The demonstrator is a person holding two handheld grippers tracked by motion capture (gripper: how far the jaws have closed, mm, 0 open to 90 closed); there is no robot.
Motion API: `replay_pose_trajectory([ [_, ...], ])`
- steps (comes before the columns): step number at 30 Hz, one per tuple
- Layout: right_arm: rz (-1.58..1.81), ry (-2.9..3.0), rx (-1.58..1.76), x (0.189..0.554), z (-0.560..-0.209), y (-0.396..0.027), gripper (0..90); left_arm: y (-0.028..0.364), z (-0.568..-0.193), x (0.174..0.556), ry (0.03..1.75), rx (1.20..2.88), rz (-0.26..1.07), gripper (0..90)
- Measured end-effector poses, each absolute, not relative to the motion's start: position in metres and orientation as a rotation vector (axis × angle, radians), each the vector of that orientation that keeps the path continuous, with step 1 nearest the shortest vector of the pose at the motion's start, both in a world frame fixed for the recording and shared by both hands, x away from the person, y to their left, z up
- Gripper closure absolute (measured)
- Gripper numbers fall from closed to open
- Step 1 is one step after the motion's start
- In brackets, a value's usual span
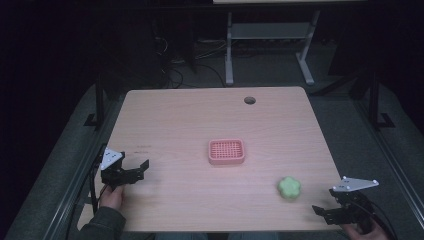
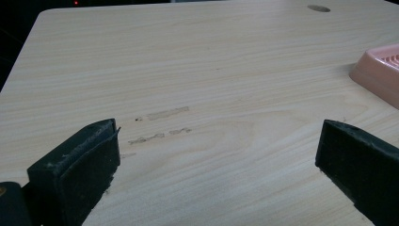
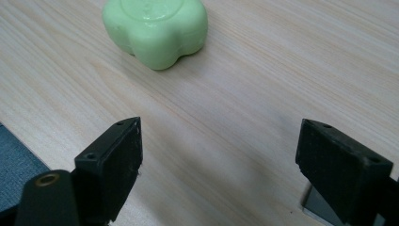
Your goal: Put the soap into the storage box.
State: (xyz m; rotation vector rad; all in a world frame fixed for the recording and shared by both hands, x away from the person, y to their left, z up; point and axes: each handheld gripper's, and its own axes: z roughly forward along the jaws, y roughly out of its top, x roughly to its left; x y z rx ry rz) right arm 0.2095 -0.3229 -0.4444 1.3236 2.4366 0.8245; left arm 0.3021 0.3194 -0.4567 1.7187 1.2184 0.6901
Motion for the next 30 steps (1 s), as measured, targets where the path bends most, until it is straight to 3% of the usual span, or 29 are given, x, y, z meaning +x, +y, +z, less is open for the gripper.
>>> replay_pose_trajectory([
  [30, 0.804, 2.508, 1.215, 0.217, -0.441, -0.293, 14.8, 0.315, -0.458, 0.304, 1.221, 1.767, 0.681, 0.0],
])
